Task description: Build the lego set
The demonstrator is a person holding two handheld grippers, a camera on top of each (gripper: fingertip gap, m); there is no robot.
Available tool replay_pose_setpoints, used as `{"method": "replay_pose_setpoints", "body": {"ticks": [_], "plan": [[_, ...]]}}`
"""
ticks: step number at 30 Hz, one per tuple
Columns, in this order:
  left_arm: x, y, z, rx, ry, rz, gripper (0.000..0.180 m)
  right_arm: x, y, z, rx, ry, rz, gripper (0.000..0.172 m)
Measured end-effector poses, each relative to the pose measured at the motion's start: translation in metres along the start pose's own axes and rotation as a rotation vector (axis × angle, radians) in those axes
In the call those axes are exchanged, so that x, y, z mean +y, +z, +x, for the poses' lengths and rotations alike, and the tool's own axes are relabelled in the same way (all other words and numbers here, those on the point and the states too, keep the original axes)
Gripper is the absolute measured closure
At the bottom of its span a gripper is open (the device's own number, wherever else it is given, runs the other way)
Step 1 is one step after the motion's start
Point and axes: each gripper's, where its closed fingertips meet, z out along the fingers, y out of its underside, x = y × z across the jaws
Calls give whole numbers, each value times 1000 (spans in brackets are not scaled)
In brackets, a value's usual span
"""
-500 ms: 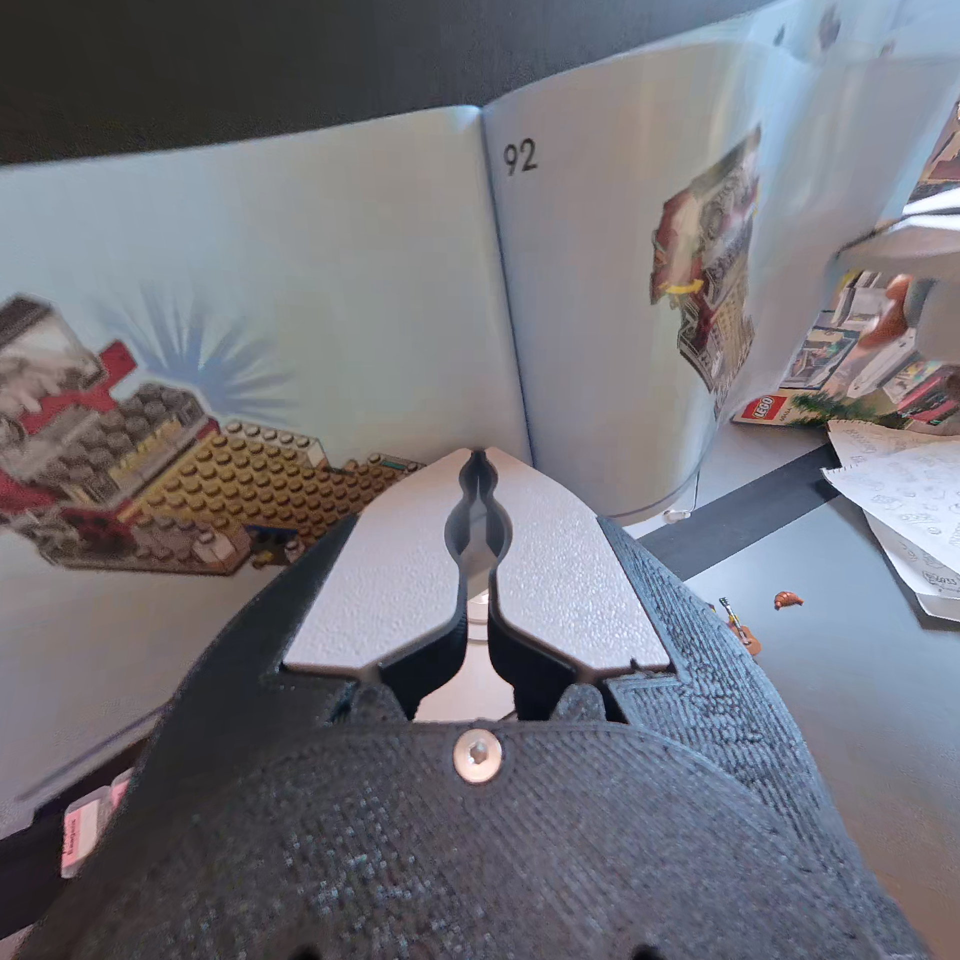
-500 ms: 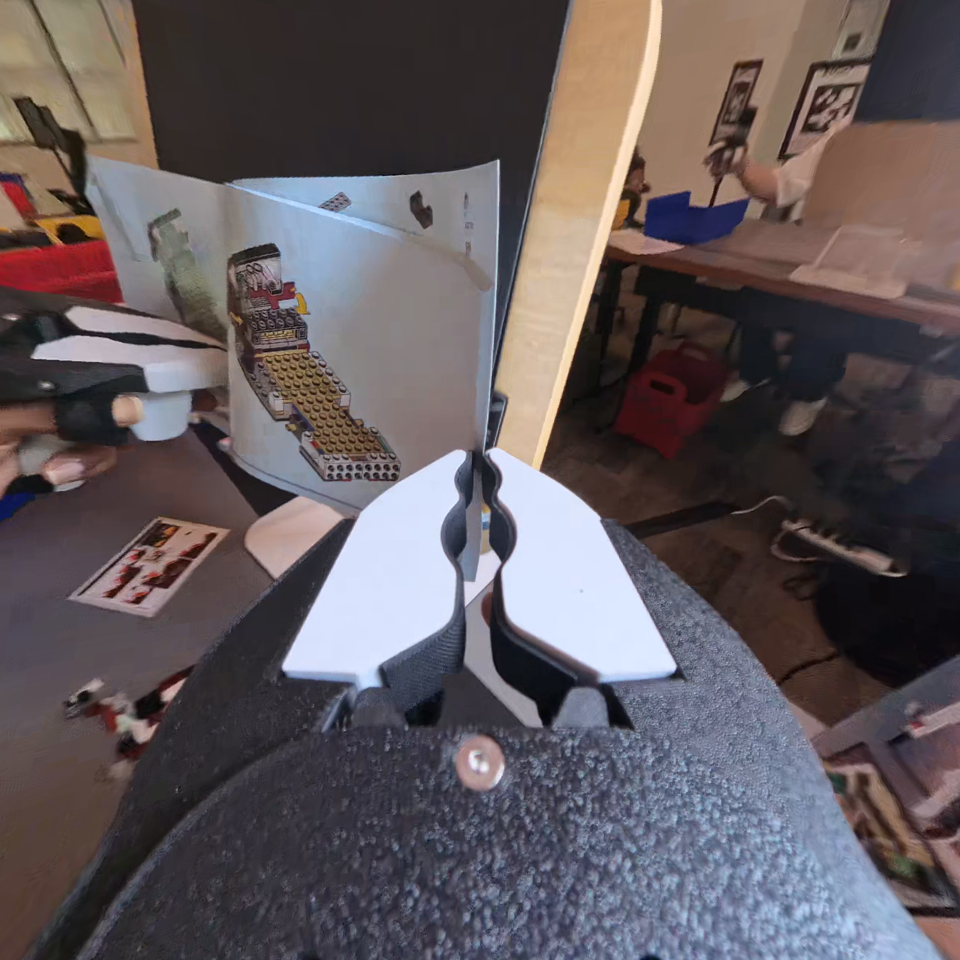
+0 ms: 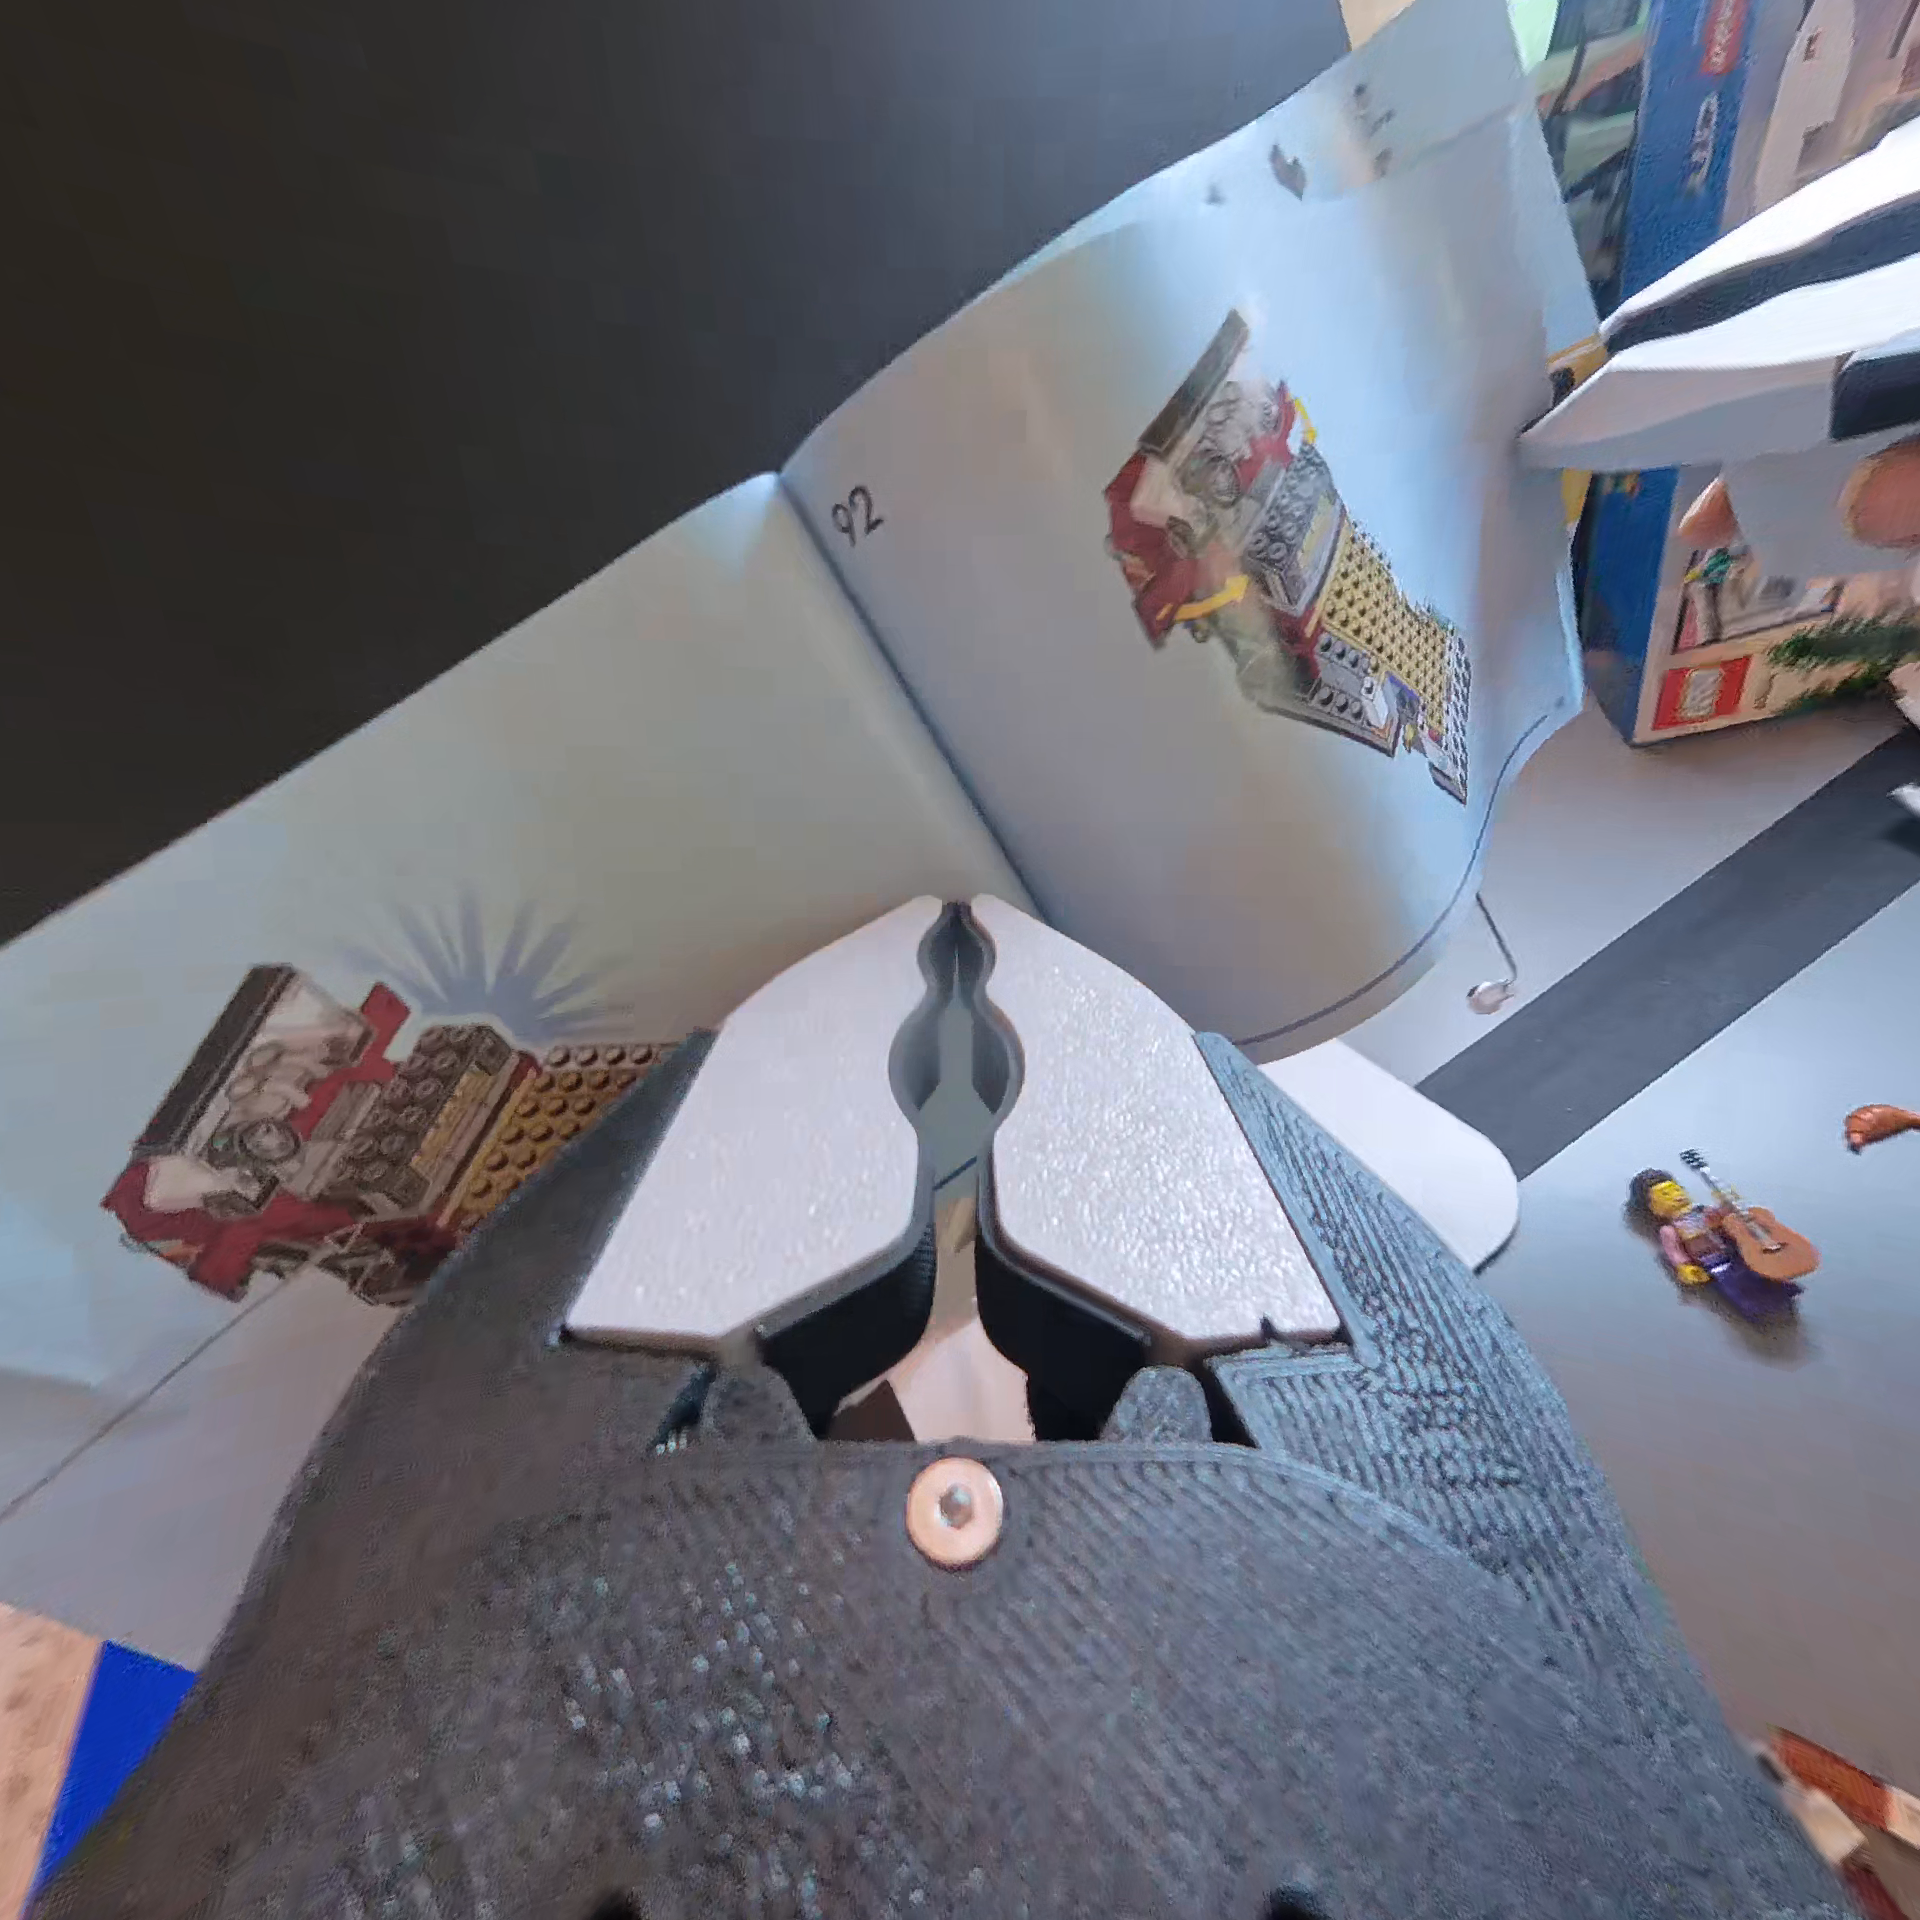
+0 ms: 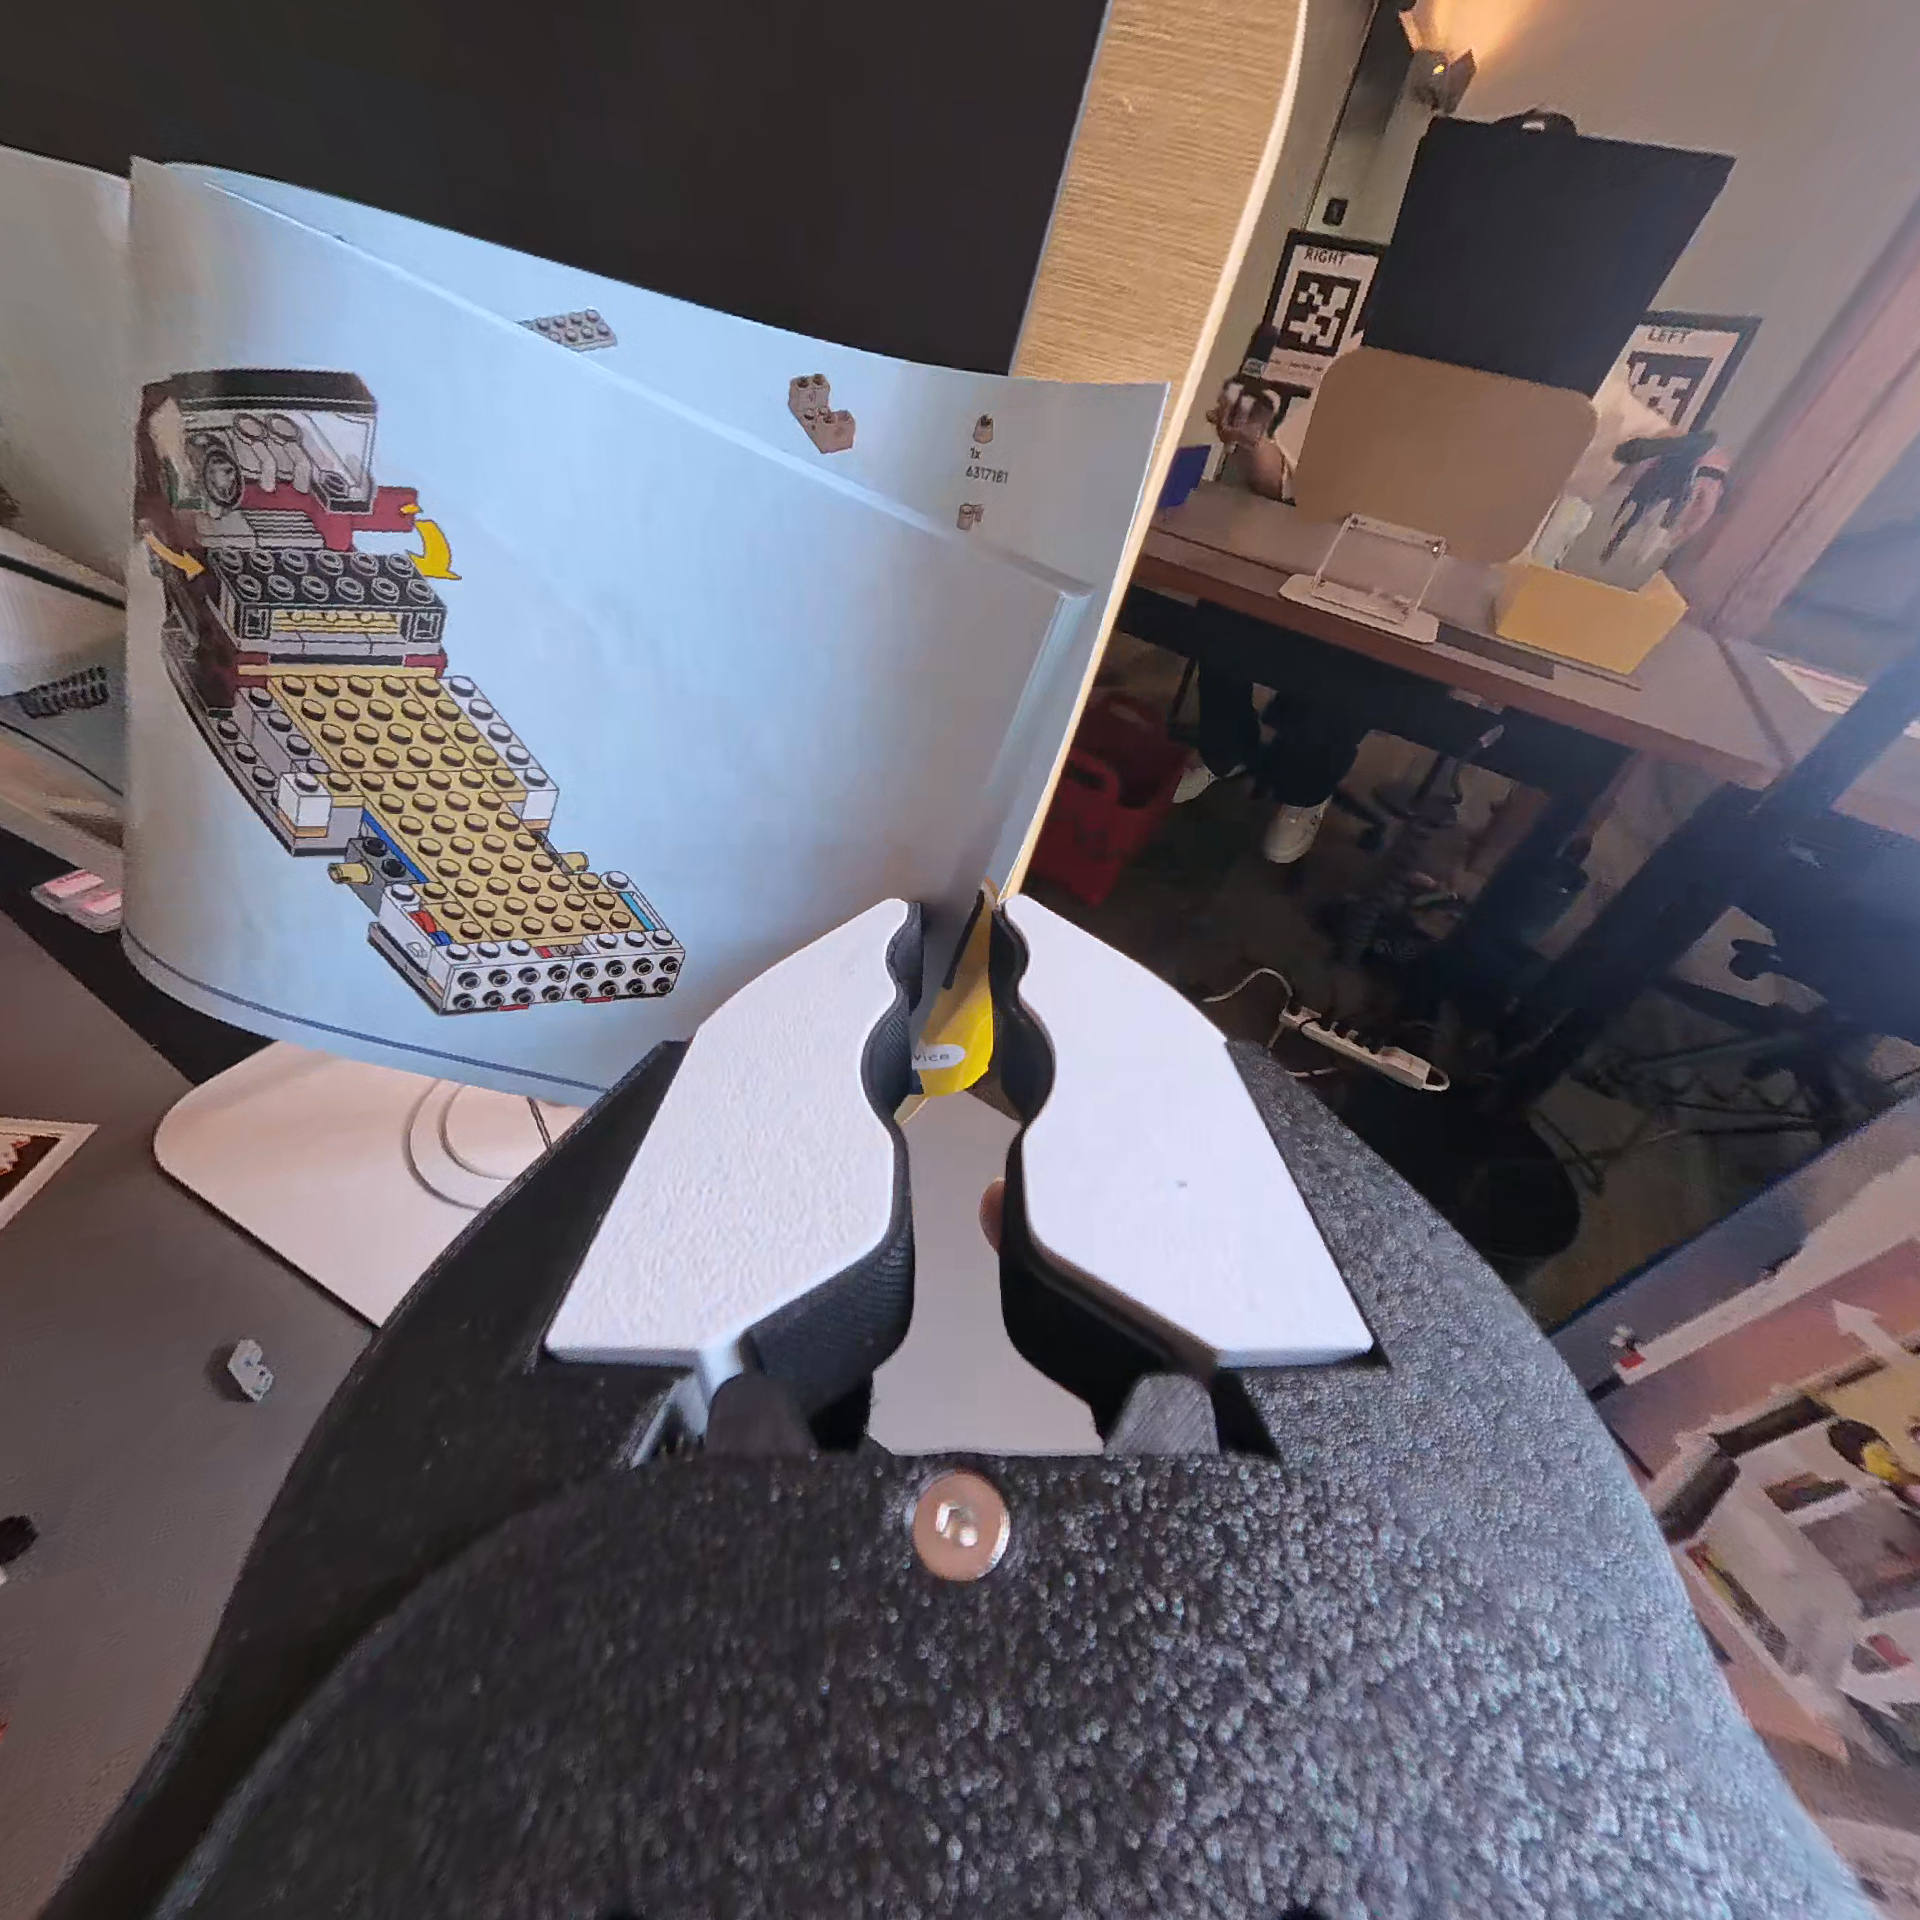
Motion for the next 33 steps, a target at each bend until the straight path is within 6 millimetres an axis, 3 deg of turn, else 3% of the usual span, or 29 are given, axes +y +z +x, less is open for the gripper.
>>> {"method": "replay_pose_setpoints", "body": {"ticks": [8,12,15,21,26,29,31,33], "plan": [[1,13,-2,-101,155,-90,180,-5,-2,2,20,21,-14,154],[5,12,-10,-156,182,-101,180,-5,-5,-8,2,36,-14,154],[8,9,-16,-194,225,-100,180,-7,-5,-12,11,-29,3,165],[12,4,-30,-226,221,-93,180,-29,4,-22,-35,-79,29,169],[13,2,-33,-257,236,-96,180,-16,9,-18,-40,-25,-29,165],[13,4,-35,-284,197,-111,180,-7,-2,-5,56,43,-31,152],[15,6,-38,-312,193,-118,180,-19,-23,1,139,90,48,140],[15,7,-39,-310,171,-117,180,-42,-51,-11,181,15,167,135]]}}
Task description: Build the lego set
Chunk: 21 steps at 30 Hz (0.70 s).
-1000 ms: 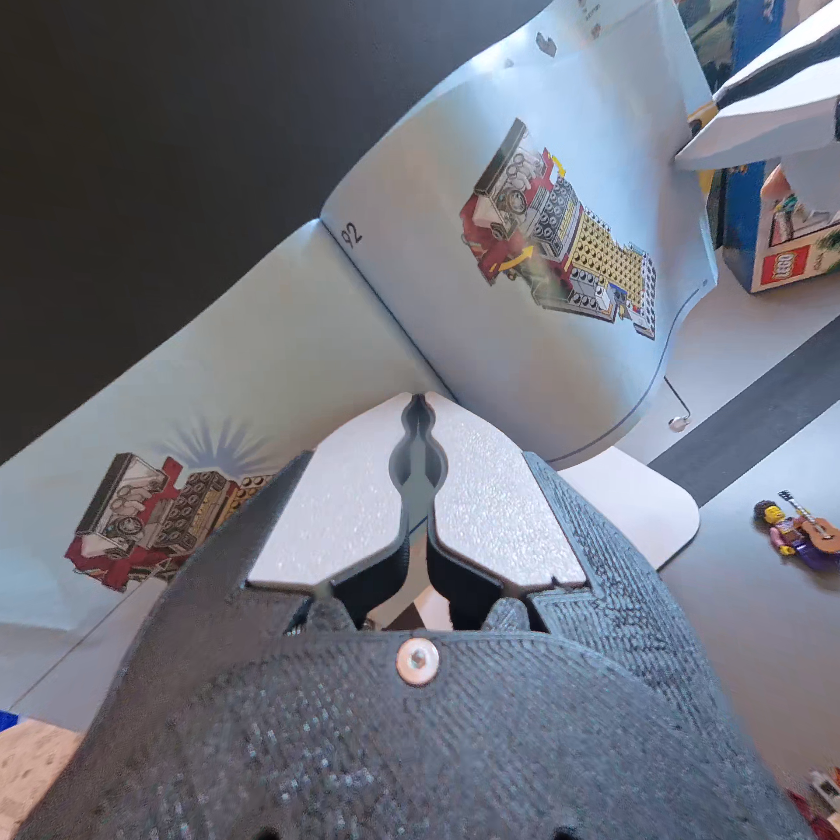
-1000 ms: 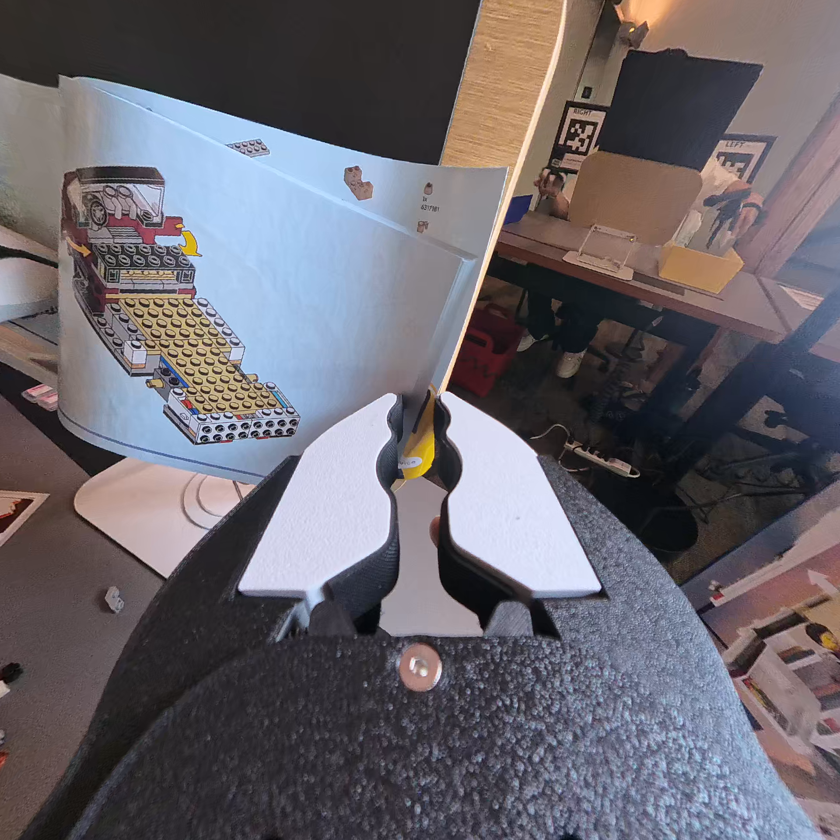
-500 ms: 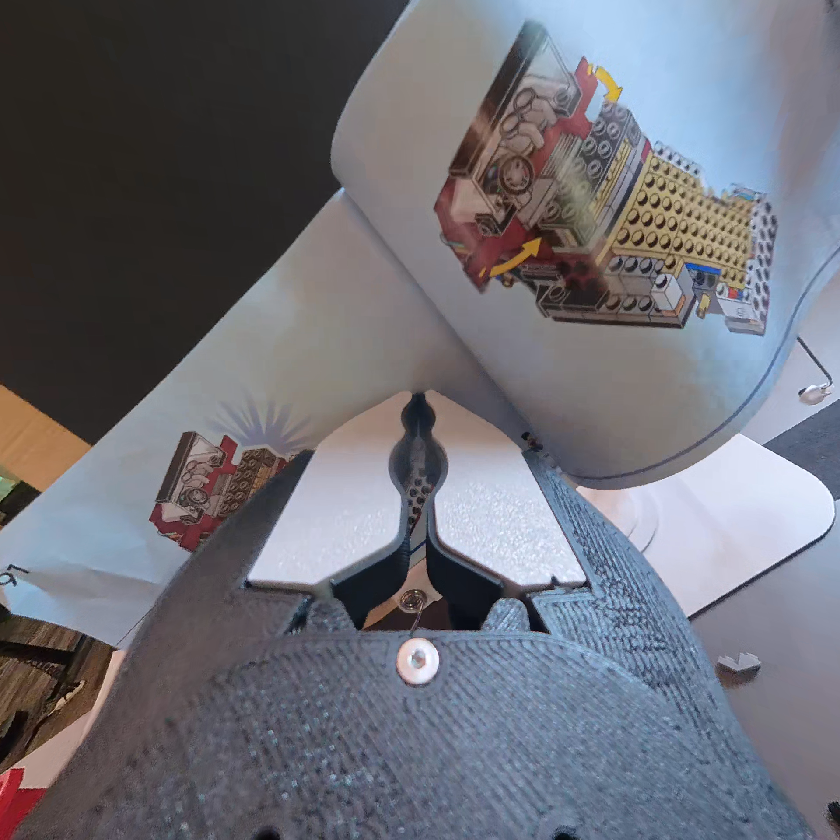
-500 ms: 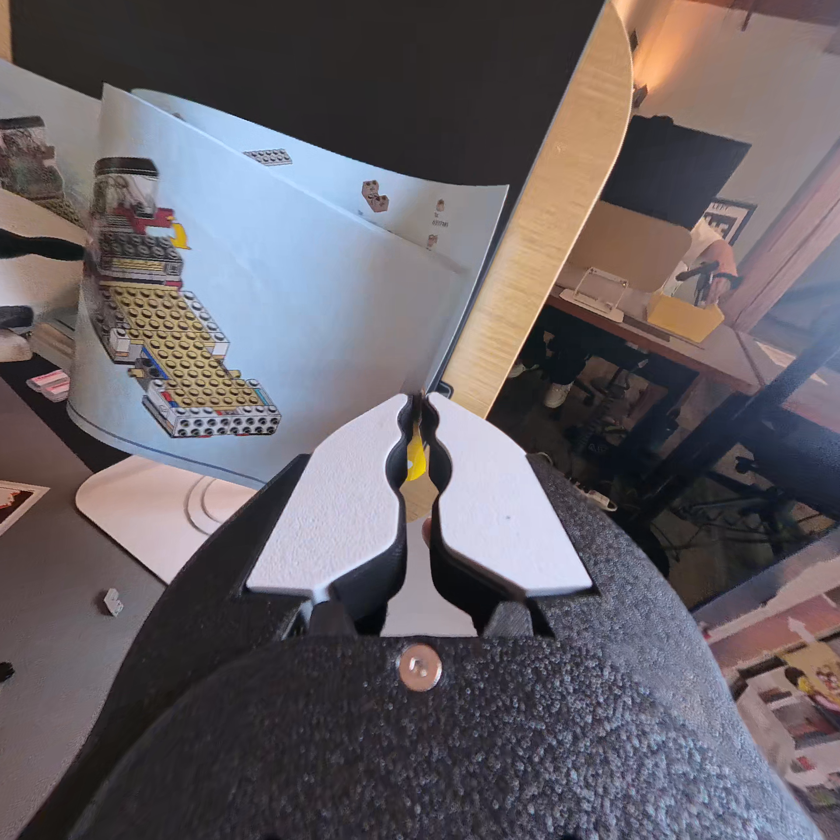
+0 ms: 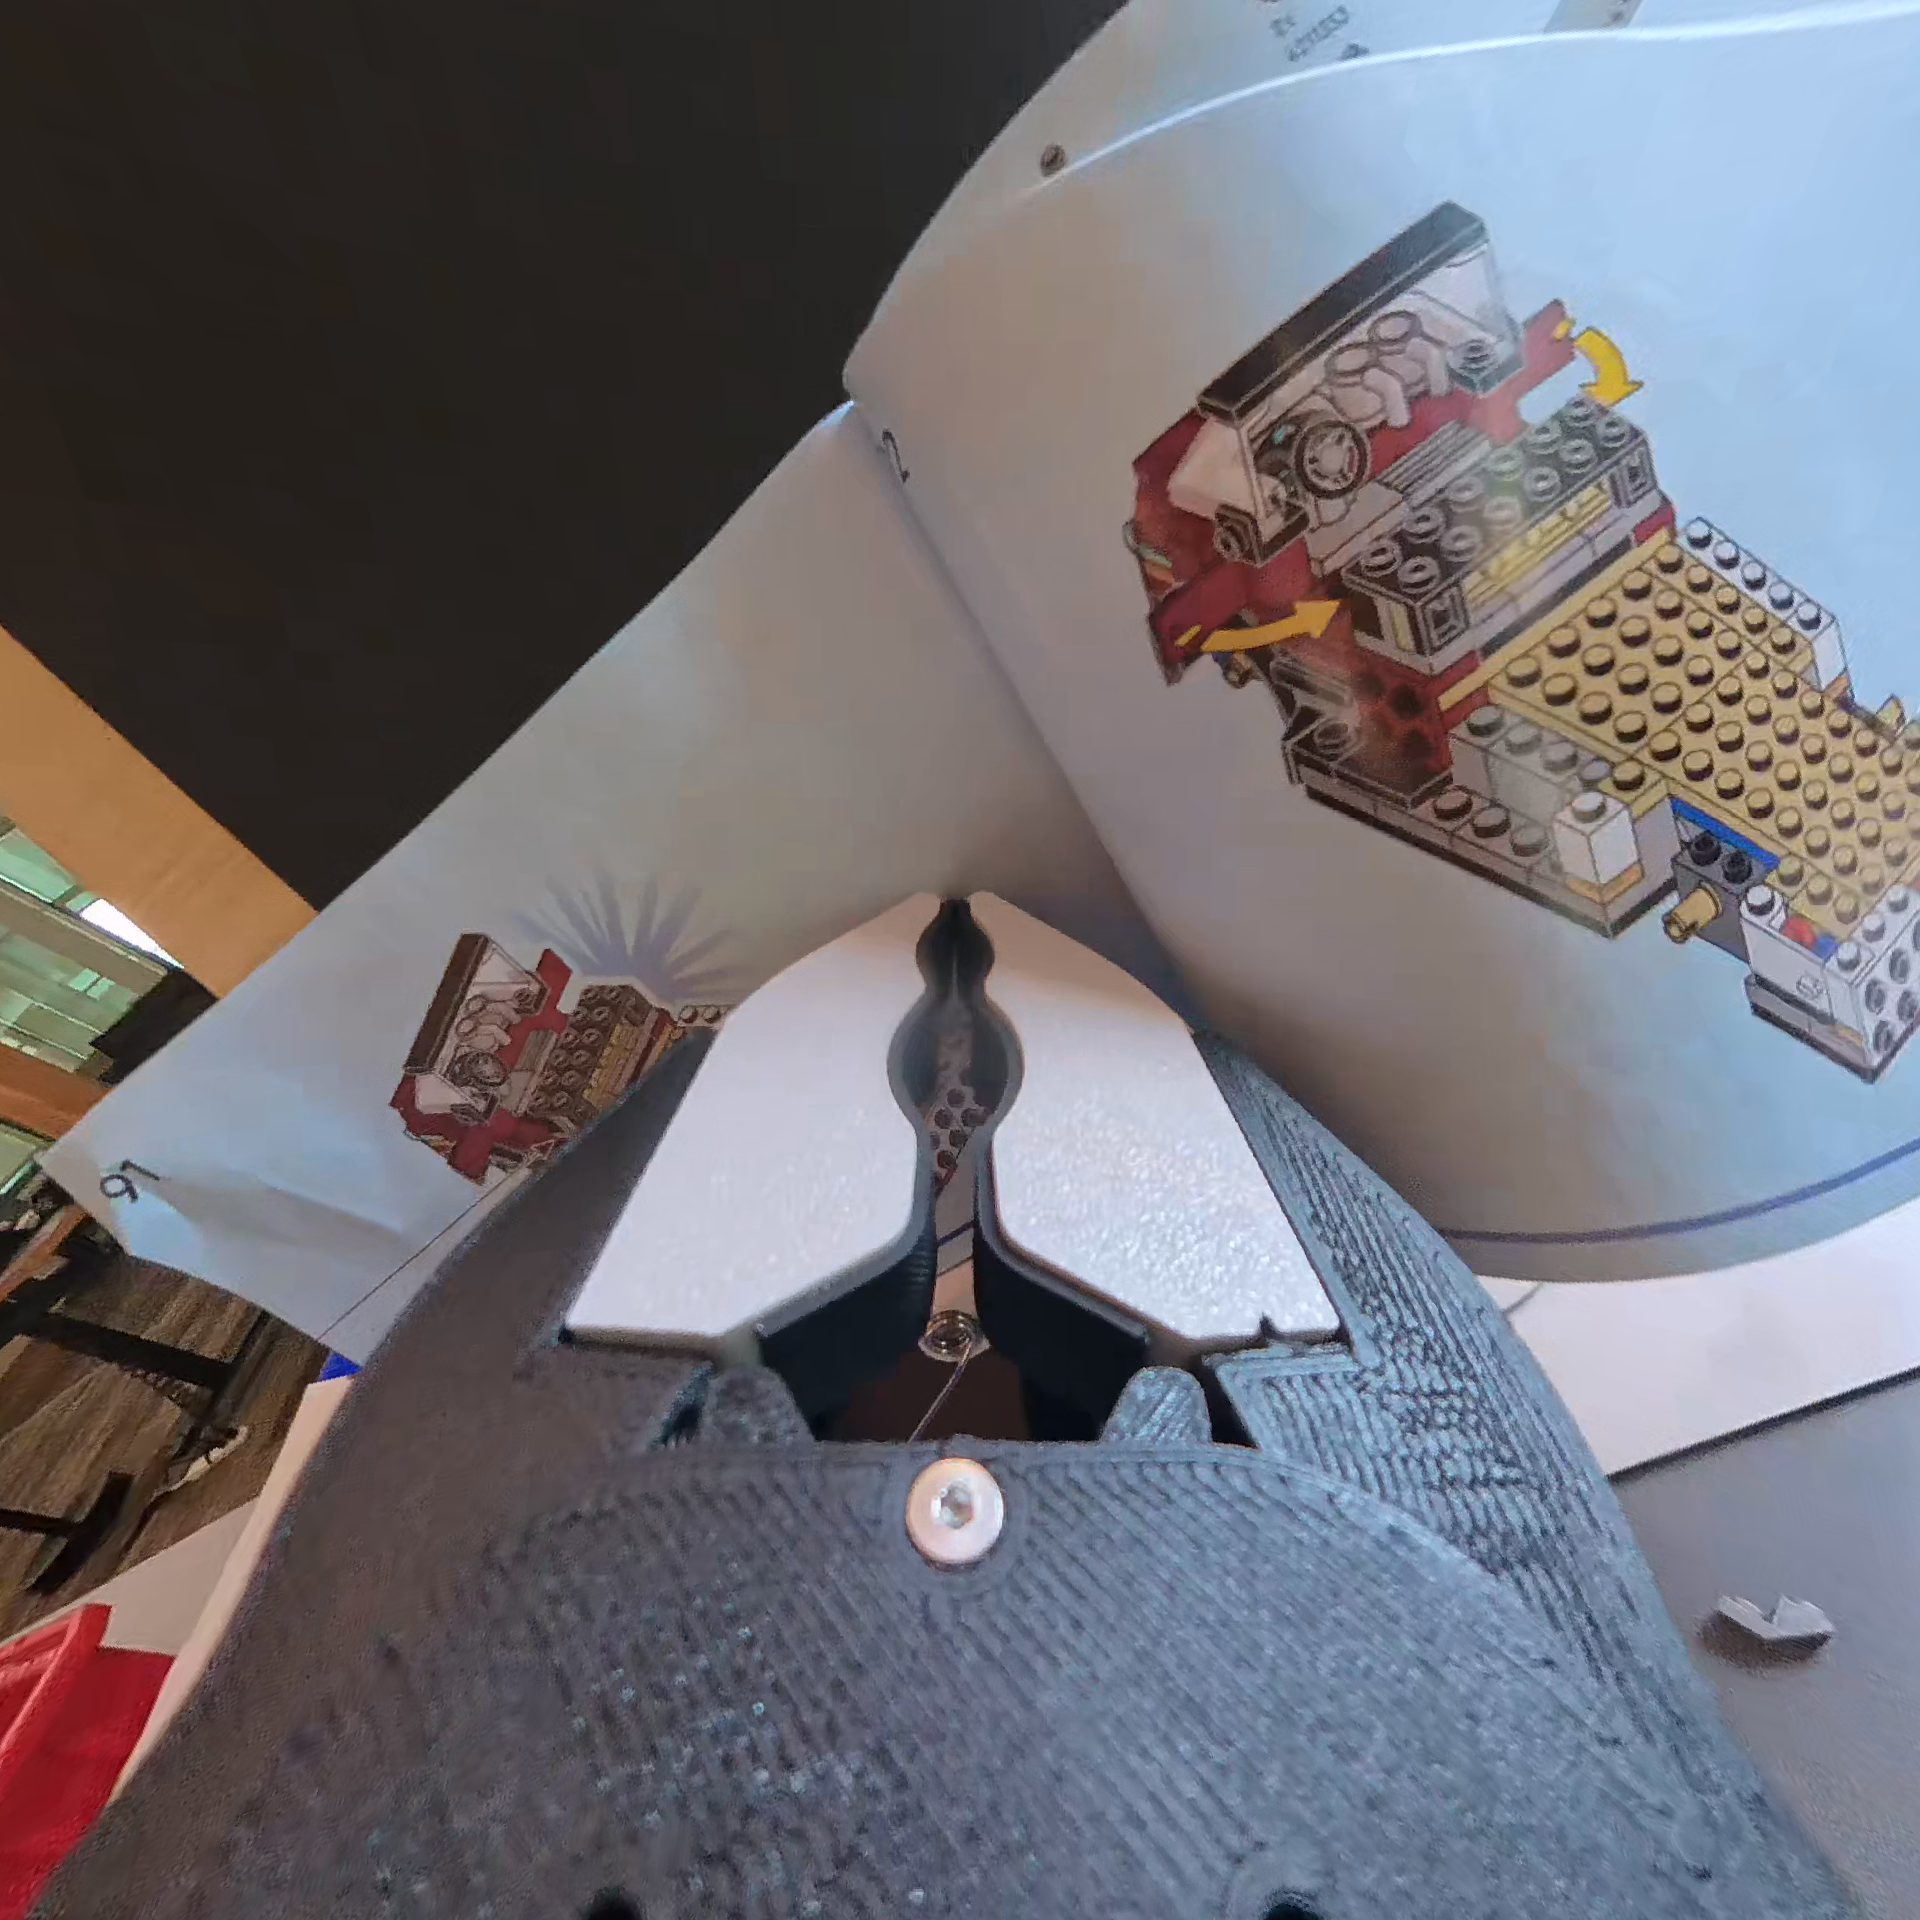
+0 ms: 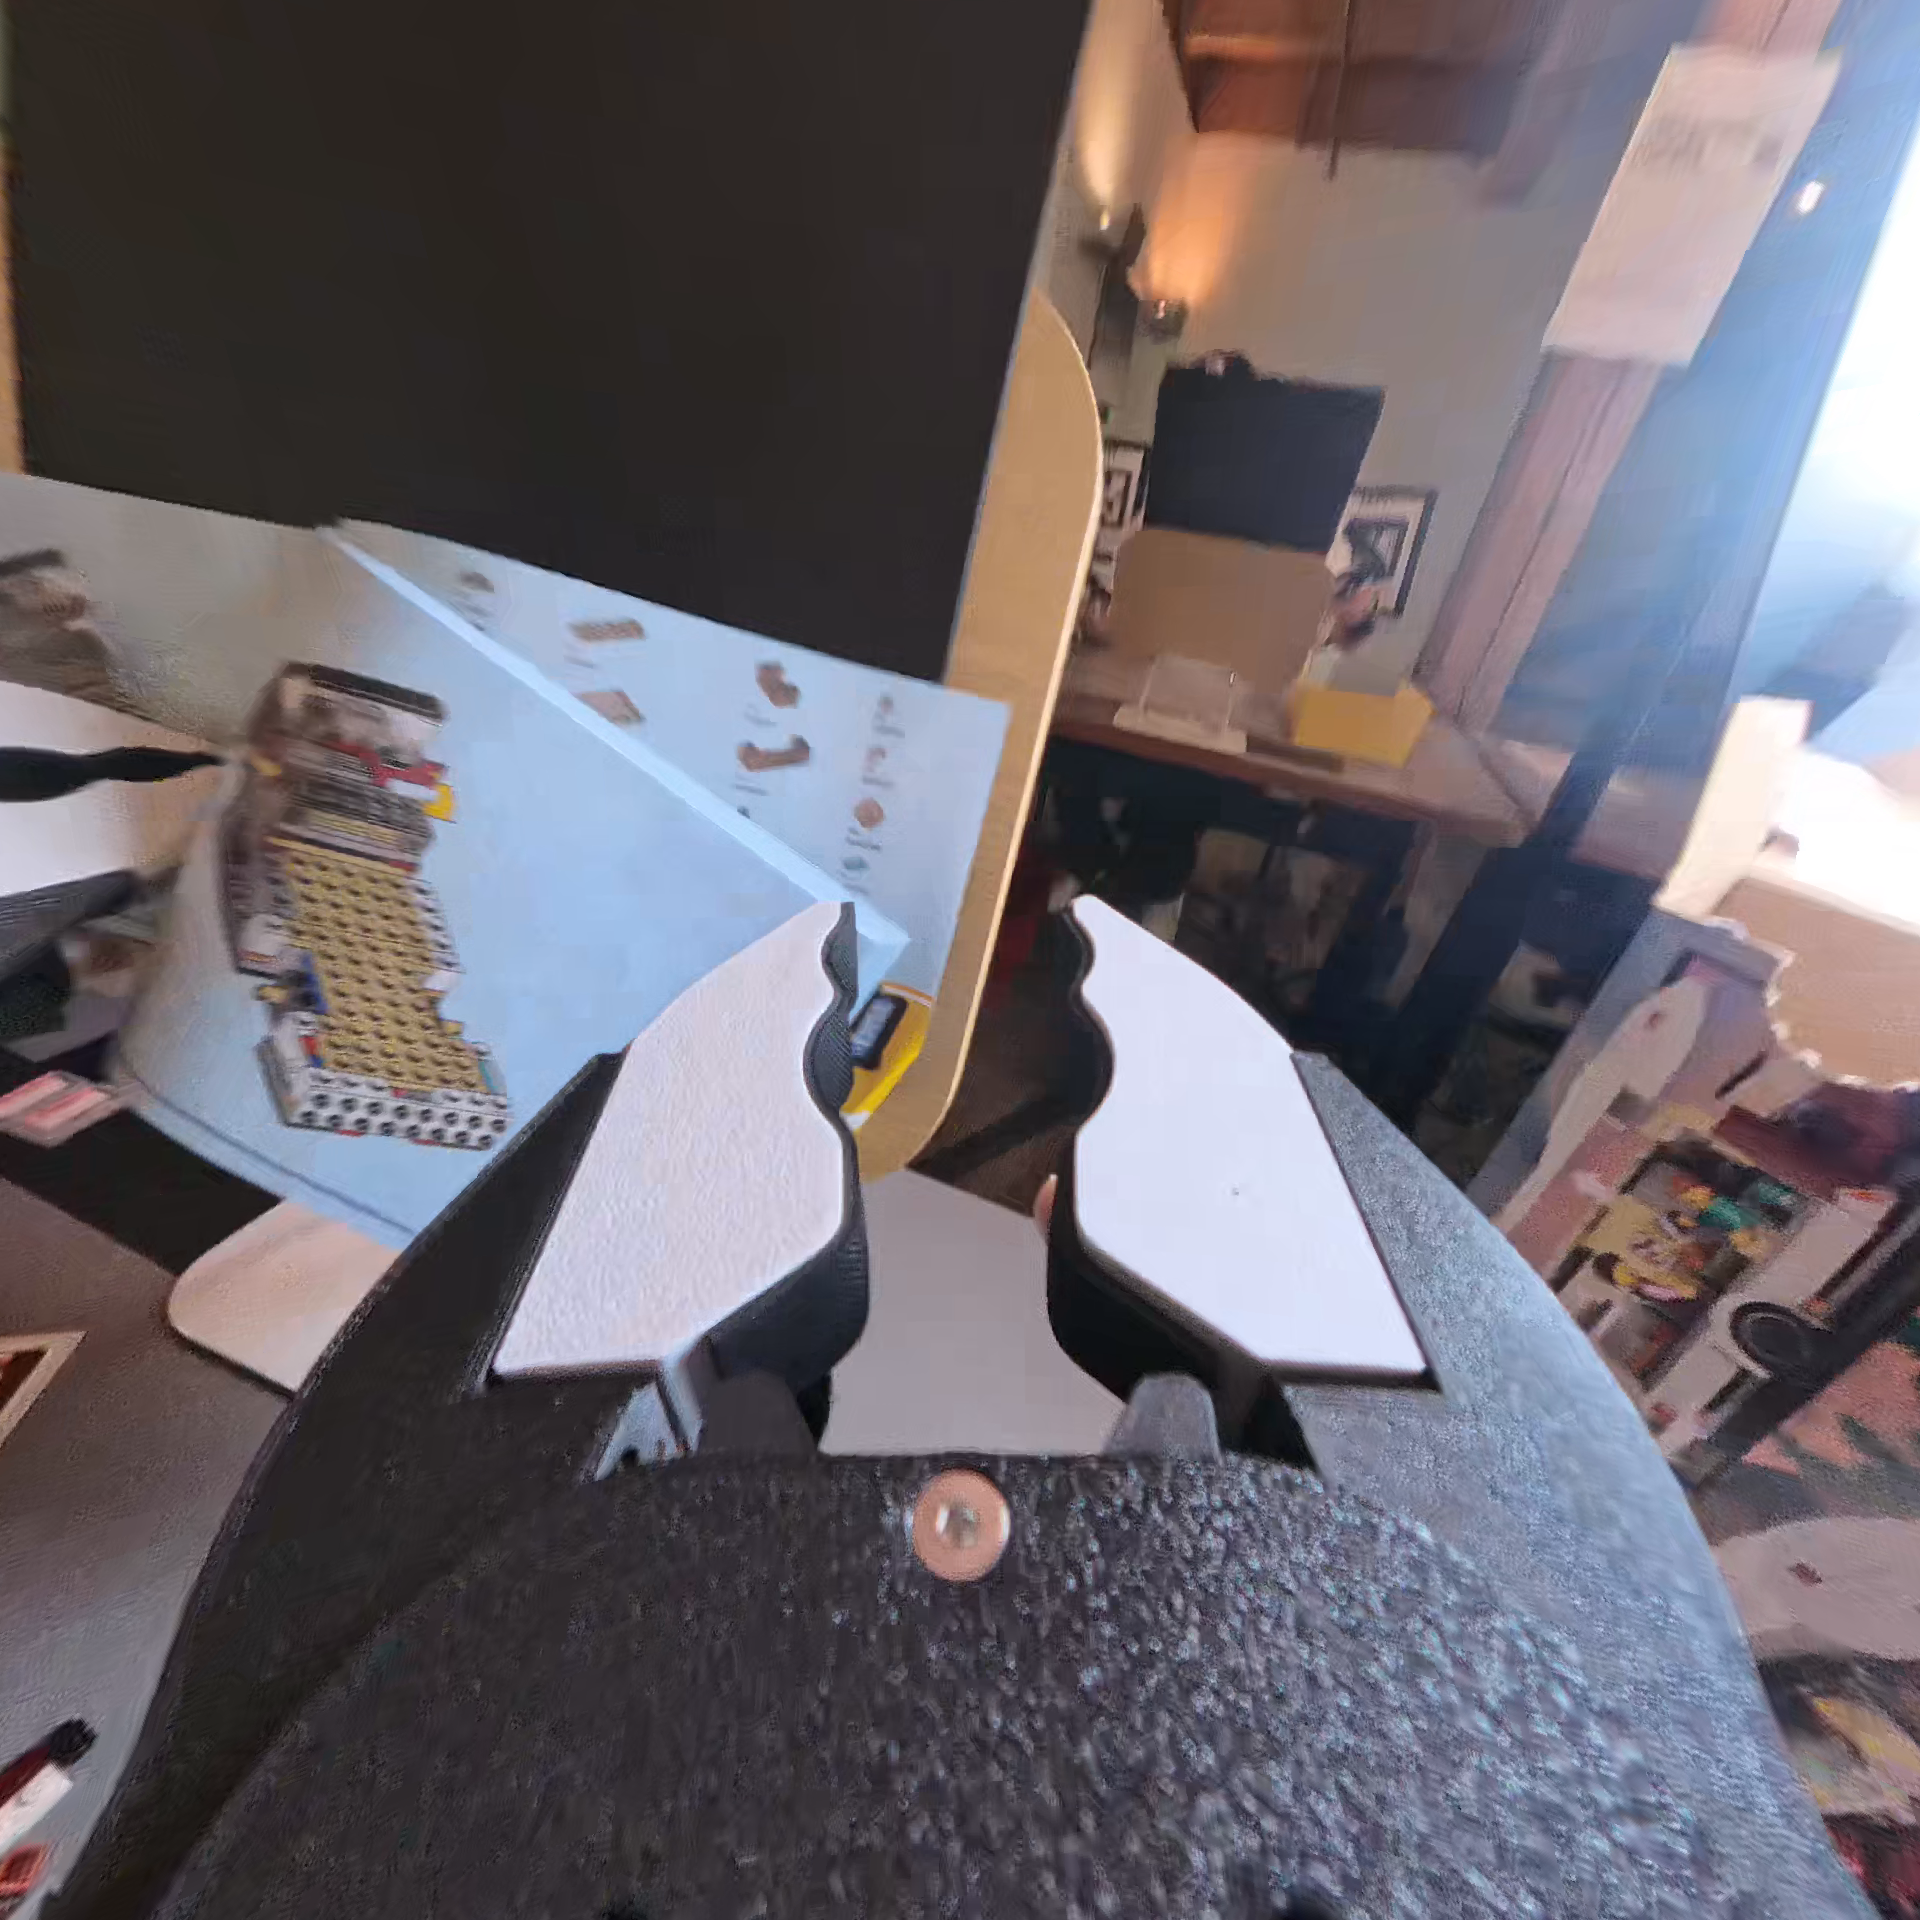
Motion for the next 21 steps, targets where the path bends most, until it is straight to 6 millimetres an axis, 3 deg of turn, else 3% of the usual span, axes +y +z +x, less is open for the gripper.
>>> {"method": "replay_pose_setpoints", "body": {"ticks": [1,3,6,8,11,13,17,21], "plan": [[0,0,0,7,-14,-9,180,-12,-13,-18,-41,-54,55,133],[0,0,0,15,-23,-13,180,-21,-35,-79,-203,-196,117,133],[0,-1,1,22,-45,-15,180,11,-37,-158,-334,-487,72,132],[0,-1,1,24,-62,-16,180,34,-16,-179,-323,-588,24,133],[1,-2,1,46,-92,-14,180,50,22,-164,-166,-770,-60,127],[2,-2,0,62,-92,-14,180,57,32,-149,-127,-805,-107,130],[7,-4,-5,65,-69,-3,180,58,28,-126,-202,-725,-134,133],[8,-4,-7,66,-49,10,180,67,39,-91,-275,-482,-279,134]]}}
